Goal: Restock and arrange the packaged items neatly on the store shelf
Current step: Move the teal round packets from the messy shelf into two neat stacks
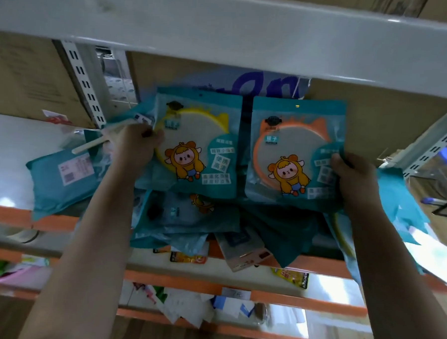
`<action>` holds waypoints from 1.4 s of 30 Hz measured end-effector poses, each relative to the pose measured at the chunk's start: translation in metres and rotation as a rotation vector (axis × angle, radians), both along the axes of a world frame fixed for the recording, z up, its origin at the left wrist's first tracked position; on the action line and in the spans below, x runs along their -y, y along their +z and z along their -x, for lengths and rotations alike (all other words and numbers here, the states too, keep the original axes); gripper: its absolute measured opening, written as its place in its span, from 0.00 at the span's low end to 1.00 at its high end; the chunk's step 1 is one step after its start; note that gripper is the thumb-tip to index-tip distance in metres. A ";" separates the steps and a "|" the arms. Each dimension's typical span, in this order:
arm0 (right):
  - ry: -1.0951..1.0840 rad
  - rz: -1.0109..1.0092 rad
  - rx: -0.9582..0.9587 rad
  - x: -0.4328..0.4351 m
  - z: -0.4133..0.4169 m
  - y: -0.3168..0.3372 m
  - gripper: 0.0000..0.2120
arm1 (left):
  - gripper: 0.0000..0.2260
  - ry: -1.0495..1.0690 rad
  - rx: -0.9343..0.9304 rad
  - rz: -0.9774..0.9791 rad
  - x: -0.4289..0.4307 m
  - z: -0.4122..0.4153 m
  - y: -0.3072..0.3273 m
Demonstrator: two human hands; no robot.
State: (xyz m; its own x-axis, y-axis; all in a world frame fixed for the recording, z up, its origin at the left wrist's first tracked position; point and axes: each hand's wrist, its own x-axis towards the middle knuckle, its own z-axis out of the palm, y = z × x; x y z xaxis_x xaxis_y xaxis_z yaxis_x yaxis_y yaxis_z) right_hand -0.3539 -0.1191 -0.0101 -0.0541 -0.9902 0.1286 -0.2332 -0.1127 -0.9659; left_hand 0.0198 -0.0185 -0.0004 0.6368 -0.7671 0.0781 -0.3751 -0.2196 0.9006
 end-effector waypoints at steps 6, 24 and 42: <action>0.075 0.031 0.130 -0.016 -0.043 0.004 0.13 | 0.06 0.154 -0.002 0.157 -0.054 -0.013 0.008; 0.217 0.069 0.261 -0.145 -0.314 -0.011 0.14 | 0.05 0.384 -0.048 0.255 -0.256 -0.232 -0.003; 0.252 0.045 0.297 -0.222 -0.571 -0.013 0.06 | 0.07 0.439 0.016 0.251 -0.320 -0.476 -0.027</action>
